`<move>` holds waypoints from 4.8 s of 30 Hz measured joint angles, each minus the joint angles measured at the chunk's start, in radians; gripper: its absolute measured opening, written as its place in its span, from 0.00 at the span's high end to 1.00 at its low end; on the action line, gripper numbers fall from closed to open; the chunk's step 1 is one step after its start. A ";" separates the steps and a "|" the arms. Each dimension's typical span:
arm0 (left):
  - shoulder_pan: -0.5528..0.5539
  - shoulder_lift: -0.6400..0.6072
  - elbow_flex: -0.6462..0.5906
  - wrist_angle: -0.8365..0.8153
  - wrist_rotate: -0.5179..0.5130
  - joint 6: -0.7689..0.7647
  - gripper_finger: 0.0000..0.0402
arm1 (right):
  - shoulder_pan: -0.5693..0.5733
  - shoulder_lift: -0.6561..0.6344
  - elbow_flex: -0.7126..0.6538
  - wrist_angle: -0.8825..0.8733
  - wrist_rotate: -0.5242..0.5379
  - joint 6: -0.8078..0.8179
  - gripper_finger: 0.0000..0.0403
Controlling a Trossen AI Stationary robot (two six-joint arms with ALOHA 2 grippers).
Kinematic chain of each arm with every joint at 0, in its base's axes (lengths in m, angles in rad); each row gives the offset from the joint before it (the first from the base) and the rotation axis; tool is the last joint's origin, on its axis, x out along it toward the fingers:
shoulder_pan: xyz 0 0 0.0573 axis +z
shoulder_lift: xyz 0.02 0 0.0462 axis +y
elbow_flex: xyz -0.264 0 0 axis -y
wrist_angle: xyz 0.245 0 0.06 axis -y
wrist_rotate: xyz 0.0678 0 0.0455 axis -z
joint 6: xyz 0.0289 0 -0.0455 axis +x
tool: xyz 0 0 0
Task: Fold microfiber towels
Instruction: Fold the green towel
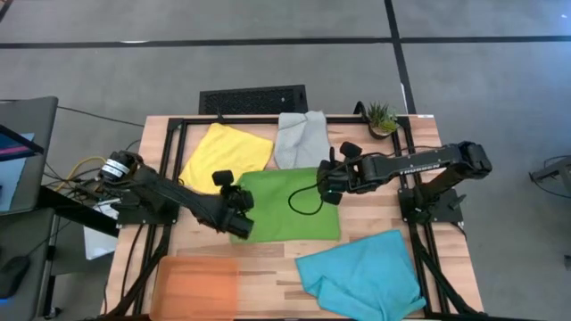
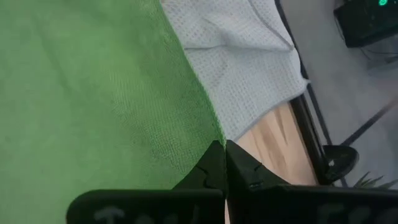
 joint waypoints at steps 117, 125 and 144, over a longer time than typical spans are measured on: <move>-0.148 -0.004 -0.002 0.121 0.466 -0.141 0.63 | 0.010 0.047 -0.131 0.203 -0.563 -0.015 0.59; -0.149 -0.004 -0.002 0.120 0.469 -0.154 0.63 | -0.091 0.177 -0.132 0.256 -0.585 -0.136 0.61; -0.096 -0.005 -0.002 0.314 0.425 -0.028 0.63 | -0.116 0.227 -0.113 0.415 -0.660 -0.363 0.66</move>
